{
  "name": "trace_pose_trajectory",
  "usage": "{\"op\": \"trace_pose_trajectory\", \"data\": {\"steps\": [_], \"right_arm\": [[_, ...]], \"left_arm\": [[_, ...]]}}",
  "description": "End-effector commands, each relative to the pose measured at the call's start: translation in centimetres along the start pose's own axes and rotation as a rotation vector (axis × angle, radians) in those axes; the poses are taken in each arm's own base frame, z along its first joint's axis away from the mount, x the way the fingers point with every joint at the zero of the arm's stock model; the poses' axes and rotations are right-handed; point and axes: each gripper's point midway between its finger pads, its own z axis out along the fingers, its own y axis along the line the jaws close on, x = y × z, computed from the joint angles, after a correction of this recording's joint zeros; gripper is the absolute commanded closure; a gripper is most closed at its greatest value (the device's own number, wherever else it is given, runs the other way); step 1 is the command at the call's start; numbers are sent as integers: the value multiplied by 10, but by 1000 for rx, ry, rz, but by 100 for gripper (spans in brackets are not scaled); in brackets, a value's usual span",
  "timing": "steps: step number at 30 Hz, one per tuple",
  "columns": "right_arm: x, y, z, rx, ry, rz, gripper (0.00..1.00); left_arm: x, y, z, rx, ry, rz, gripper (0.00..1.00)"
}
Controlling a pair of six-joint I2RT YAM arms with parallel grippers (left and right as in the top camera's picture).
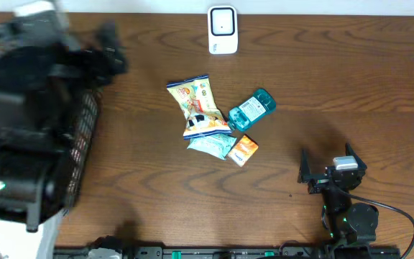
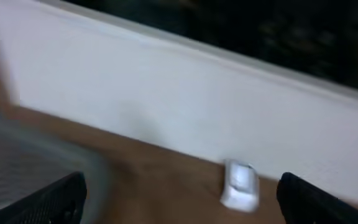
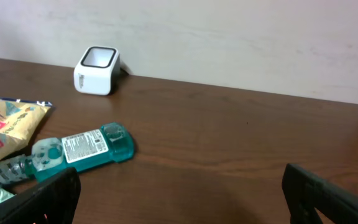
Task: Scan the item barcode
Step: 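Place the snack bag on the table near the other items and withdraw, then reach the left gripper into the basket and grasp the brown 'TOP' bar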
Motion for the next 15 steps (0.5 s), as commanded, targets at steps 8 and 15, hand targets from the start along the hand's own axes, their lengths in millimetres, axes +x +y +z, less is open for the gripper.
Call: {"op": "trace_pose_trajectory", "data": {"steps": [8, 15], "right_arm": [[0, -1, 0, 3, 1, 16, 1], [0, -1, 0, 3, 1, 16, 1]], "left_arm": [[20, 207, -41, -681, 21, -559, 2], [128, 264, -16, -786, 469, -915, 2]]}}
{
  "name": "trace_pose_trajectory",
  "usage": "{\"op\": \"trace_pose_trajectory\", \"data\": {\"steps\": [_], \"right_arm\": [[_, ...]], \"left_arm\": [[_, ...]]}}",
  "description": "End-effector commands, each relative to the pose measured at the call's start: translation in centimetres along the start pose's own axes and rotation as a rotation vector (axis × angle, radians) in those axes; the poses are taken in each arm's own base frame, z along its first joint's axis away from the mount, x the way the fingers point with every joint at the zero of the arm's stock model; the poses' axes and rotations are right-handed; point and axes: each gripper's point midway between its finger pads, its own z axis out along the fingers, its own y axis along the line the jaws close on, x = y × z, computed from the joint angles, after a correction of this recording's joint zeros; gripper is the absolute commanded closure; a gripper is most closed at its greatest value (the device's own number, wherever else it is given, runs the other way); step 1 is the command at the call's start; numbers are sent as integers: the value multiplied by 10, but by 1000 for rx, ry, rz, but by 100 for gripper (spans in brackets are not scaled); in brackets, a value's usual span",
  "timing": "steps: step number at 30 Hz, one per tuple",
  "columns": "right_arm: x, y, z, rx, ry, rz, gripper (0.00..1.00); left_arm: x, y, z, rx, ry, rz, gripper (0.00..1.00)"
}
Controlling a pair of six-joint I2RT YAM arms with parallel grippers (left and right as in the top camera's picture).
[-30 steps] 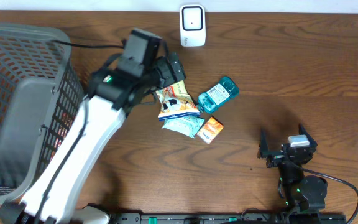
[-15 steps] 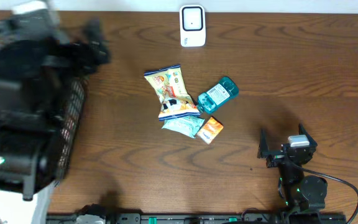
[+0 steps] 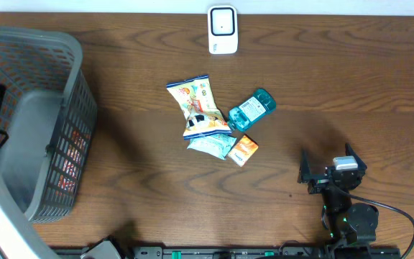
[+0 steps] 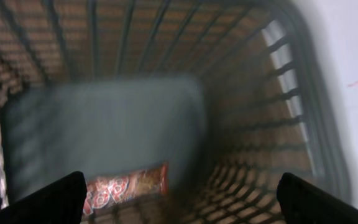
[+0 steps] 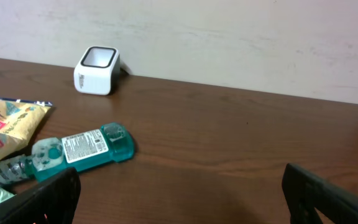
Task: Scan the item barcode
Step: 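Reach the left gripper into the basket and grasp the brown 'TOP' bar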
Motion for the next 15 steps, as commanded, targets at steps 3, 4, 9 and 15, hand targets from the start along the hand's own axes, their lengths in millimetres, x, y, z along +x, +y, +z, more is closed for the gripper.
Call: {"op": "trace_pose_trajectory", "data": {"steps": [3, 4, 9, 15], "right_arm": [[0, -1, 0, 3, 1, 16, 1], [0, -1, 0, 3, 1, 16, 1], [0, -1, 0, 3, 1, 16, 1], [0, -1, 0, 3, 1, 16, 1]], "left_arm": [[39, 25, 56, -132, 321, -105, 2], [44, 28, 64, -150, 353, -84, 2], [71, 37, 101, -188, 515, 39, 1], [118, 61, 136, -279, 726, -26, 2]]}}
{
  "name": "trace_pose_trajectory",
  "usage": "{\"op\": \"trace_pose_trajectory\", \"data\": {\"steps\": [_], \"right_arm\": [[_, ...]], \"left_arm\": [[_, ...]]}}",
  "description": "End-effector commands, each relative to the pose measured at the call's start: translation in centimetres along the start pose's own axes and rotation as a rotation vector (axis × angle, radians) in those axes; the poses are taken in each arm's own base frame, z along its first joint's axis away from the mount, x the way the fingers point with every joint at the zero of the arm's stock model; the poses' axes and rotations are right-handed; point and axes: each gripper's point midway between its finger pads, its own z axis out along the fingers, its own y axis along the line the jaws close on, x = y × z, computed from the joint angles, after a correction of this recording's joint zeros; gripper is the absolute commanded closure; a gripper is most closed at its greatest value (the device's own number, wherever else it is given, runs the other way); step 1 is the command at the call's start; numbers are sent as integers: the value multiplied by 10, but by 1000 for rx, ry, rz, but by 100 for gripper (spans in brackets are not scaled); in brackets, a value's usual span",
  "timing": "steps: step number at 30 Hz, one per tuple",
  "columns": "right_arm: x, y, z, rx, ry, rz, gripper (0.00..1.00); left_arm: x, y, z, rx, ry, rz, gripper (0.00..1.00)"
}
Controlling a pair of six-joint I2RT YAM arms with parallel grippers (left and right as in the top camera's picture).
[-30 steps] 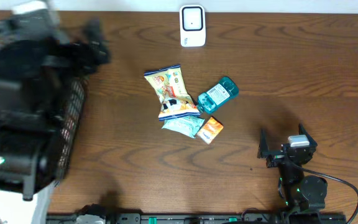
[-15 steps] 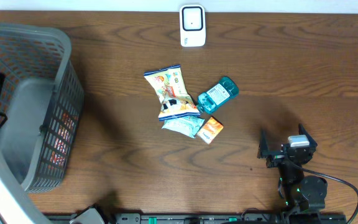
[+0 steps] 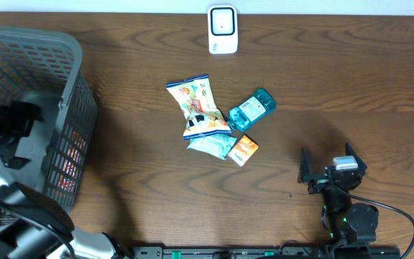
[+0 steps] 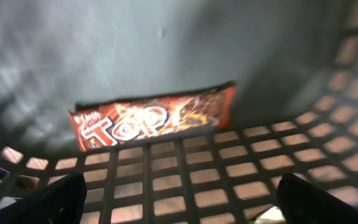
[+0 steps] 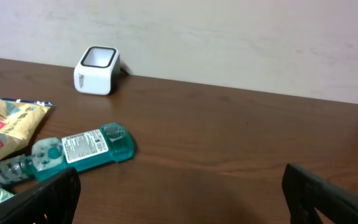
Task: Scan the item barcode
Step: 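Reach the left gripper into the basket and grasp the brown 'TOP' bar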
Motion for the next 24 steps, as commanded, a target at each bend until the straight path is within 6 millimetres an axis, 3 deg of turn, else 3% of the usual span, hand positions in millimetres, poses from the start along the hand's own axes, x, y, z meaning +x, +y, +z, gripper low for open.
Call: {"op": "trace_pose_trajectory", "data": {"steps": [1, 5, 10, 18, 23, 24], "right_arm": [[0, -1, 0, 3, 1, 16, 1], [0, -1, 0, 3, 1, 16, 1], [0, -1, 0, 3, 1, 16, 1], [0, -1, 0, 3, 1, 16, 1], [0, -1, 0, 3, 1, 16, 1], [0, -1, 0, 3, 1, 16, 1]], "left_arm": [[15, 8, 35, -45, 139, -26, 2], [27, 24, 65, -115, 225, -83, 2], [32, 32, 80, -139, 238, -162, 2], [28, 28, 112, -103, 191, -137, 2], [42, 26, 127, -116, 201, -93, 2], [46, 27, 128, -123, 207, -86, 13]]}}
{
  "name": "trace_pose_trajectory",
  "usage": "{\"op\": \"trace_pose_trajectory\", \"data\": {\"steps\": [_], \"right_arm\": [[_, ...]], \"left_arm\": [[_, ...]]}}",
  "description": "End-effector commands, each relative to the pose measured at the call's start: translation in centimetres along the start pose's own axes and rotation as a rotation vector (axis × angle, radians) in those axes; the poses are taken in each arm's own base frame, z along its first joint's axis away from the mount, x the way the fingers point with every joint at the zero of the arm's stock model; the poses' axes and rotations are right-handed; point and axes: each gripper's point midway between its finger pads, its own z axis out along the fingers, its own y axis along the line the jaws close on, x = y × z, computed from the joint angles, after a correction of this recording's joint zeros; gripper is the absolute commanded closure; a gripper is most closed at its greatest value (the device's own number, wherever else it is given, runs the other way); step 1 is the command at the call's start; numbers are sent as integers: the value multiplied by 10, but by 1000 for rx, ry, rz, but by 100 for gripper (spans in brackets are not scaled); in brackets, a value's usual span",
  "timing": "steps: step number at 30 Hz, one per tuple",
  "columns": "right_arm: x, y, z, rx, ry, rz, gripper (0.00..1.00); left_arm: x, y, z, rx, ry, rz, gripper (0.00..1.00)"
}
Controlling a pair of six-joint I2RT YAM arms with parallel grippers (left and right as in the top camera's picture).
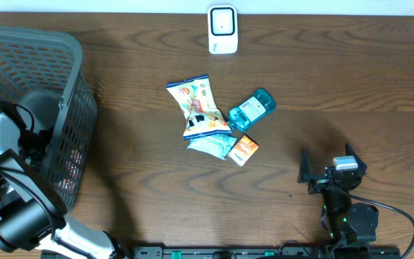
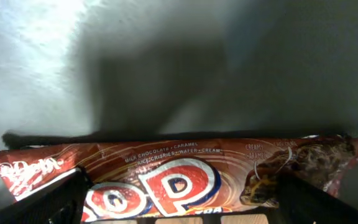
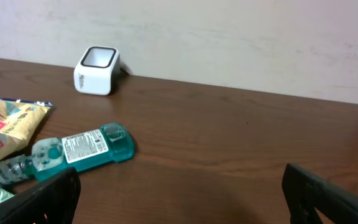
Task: Scan the item barcode
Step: 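Reach the left gripper into the basket and grasp the brown 'TOP' bar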
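A red-brown wafer bar wrapper (image 2: 185, 171) with big "TOP" lettering lies on the grey floor of the basket (image 1: 77, 108), against its mesh wall. My left gripper (image 2: 179, 208) is open, low over the bar, one finger (image 2: 48, 202) near its left end and the other near its right. The white barcode scanner (image 1: 222, 29) stands at the table's far edge, also in the right wrist view as the scanner (image 3: 97, 70). My right gripper (image 3: 179, 199) rests open at the front right, holding nothing.
In the middle of the table lie a snack bag (image 1: 196, 106), a teal bottle (image 1: 251, 109), a pale teal packet (image 1: 210, 144) and a small orange box (image 1: 244, 150). The basket's mesh walls stand close around my left arm (image 1: 2, 144).
My left gripper has come down much closer to the wafer bar, which now fills the lower part of its view. It is still open. The right arm and table items have not moved.
At first my left arm was raised high, its camera facing the wall and scanner. Then it looked down into the basket at the bar from above. Later it was inside the basket, nearer the bar, and now it straddles the bar, open.
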Motion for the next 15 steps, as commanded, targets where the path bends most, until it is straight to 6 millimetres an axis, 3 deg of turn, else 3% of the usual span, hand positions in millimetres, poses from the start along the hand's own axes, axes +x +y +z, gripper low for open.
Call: {"op": "trace_pose_trajectory", "data": {"steps": [1, 2, 3, 7, 10, 13, 15], "right_arm": [[0, -1, 0, 3, 1, 16, 1], [0, -1, 0, 3, 1, 16, 1], [0, -1, 0, 3, 1, 16, 1], [0, -1, 0, 3, 1, 16, 1], [0, -1, 0, 3, 1, 16, 1], [0, -1, 0, 3, 1, 16, 1], [0, -1, 0, 3, 1, 16, 1]], "left_arm": [[23, 7, 19, -60, 52, 27, 42], [25, 8, 20, -67, 52, 32, 62], [26, 7, 21, -77, 49, 43, 92], [25, 4, 20, -65, 37, 54, 93], [10, -10, -4, 1, -24, 67, 93], [-7, -26, -49, 96, -122, 80, 93], [-17, -39, -95, 191, -225, 86, 93]]}}
